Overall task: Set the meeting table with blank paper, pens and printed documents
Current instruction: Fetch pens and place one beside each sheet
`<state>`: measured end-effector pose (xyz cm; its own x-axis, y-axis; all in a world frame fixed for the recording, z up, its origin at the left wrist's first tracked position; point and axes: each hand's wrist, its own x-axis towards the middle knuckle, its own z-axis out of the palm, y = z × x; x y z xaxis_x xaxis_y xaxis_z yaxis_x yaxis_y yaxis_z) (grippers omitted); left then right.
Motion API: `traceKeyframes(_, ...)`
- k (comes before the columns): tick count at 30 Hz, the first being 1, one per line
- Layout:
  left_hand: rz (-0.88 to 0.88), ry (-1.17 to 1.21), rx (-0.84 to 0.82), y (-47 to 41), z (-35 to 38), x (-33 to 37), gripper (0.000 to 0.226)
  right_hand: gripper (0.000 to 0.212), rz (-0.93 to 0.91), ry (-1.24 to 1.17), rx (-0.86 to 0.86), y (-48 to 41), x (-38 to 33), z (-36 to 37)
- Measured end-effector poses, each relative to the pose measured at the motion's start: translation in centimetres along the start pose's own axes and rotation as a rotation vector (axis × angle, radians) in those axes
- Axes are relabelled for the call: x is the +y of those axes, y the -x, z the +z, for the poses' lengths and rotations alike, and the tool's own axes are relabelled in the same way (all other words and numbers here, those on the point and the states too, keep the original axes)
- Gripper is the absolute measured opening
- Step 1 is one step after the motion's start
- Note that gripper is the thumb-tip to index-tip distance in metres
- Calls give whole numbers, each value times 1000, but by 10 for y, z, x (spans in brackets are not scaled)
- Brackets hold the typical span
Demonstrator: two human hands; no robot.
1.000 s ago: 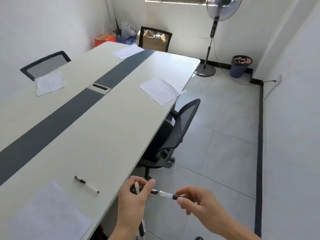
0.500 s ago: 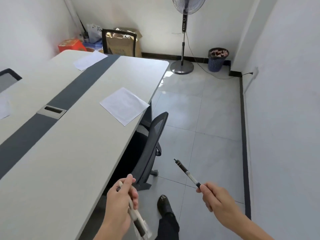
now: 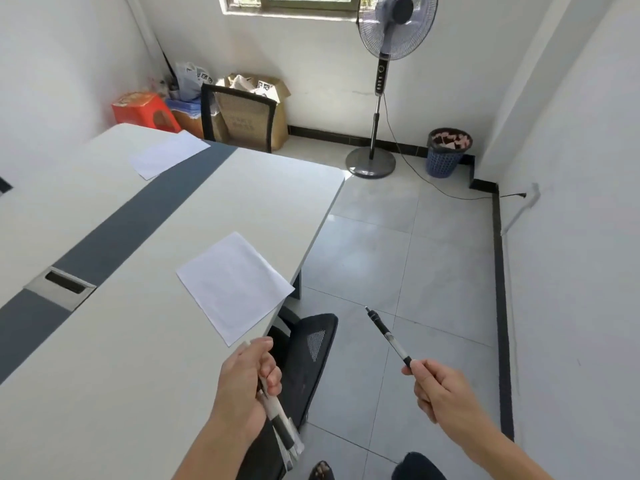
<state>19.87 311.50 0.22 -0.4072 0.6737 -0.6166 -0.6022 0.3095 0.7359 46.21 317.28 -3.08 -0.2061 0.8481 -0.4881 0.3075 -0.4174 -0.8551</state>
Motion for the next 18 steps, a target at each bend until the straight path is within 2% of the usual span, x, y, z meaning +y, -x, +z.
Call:
traceKeyframes(2,13,49,56,-16,8,12,9,27,28,-8,-35,-30,-11,-6)
traceKeyframes(9,28,274,367,-63,33,16,22,23,125,161,-247,-178,-56,-32)
traceKeyframes(13,88,288,450,-74,60,27,20,16,51,357,-385,-260,-100,-9)
traceKeyframes(18,130,321,612,-66,75,26,13,16,-119,590,-505,-345,-135,62)
